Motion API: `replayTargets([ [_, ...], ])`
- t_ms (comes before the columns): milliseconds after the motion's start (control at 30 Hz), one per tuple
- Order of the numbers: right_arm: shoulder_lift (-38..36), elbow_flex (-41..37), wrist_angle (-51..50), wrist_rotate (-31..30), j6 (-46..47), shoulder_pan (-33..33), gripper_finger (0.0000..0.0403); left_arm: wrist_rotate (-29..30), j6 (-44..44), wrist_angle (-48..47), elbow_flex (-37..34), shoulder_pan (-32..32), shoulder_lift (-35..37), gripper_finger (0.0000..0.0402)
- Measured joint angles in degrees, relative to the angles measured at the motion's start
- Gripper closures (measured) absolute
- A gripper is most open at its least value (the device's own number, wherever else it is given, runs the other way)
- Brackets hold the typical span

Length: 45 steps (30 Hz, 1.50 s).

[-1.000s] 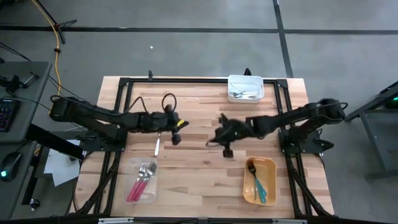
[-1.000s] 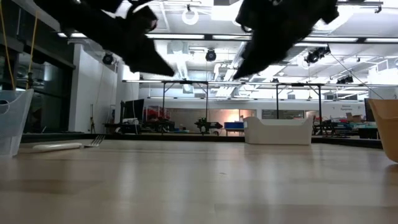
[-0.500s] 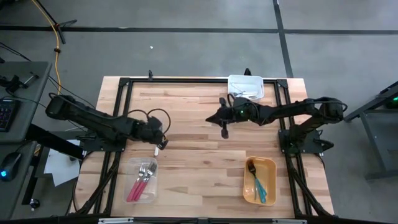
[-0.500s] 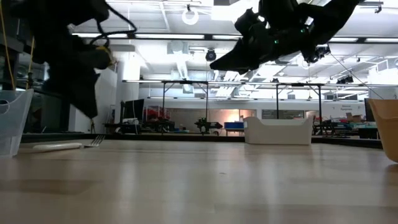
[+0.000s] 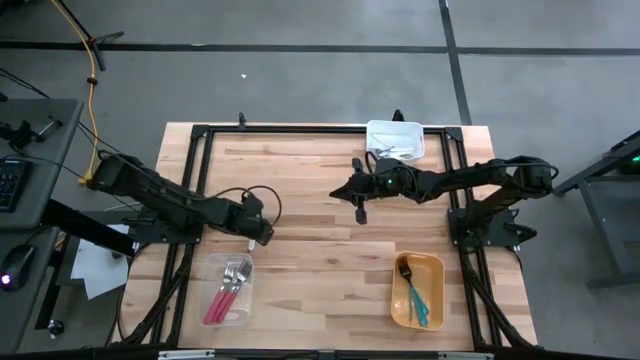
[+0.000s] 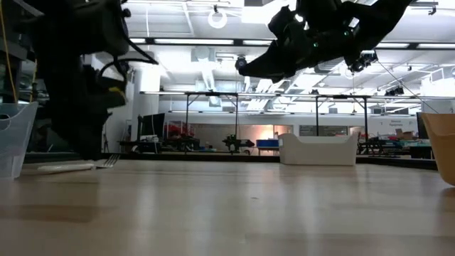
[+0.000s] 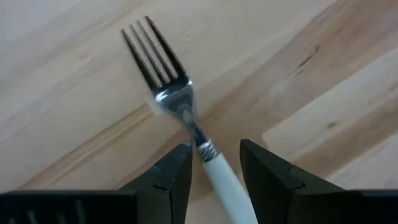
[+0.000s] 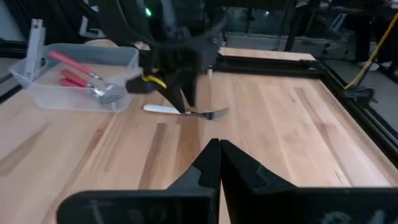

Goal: Sort silverware by color (type)
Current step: Put the white fork into the white bin

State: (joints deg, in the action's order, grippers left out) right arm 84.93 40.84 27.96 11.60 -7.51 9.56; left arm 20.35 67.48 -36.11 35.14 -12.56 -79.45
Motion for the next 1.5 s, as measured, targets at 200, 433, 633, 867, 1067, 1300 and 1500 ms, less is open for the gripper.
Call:
replayTargets([
  [200,0.0,0.0,0.0,0.0,0.1,-1.7,0.0403,0.3,-0.3,1.7,0.0,0.0,-4.0,0.0274],
  [433,0.0,0.0,0.1,0.0,0.2,-3.4,0.0403,-0.7,-3.5,1.8,0.2,0.0,-4.9,0.0343],
  [633,0.0,0.0,-0.3,-0.1,0.2,-4.1,0.0403,-0.7,-6.6,2.9,0.1,-0.6,-4.4,0.0382],
  [867,0.0,0.0,-0.9,-3.6,1.9,-4.1,0.0402,6.6,-6.7,10.6,-0.1,-4.3,0.5,0.0400],
  [1067,0.0,0.0,-1.1,-5.8,4.2,-4.1,0.0388,16.4,-9.1,19.0,-0.1,-6.1,2.8,0.0399],
  [1300,0.0,0.0,-0.3,-5.8,5.2,-4.1,0.0320,6.8,-13.9,21.2,-0.1,-4.6,0.9,0.0373],
  [1500,0.0,0.0,-0.2,-5.8,6.0,-4.1,0.0290,2.5,-16.7,22.3,-0.1,-1.2,-5.5,0.0313],
])
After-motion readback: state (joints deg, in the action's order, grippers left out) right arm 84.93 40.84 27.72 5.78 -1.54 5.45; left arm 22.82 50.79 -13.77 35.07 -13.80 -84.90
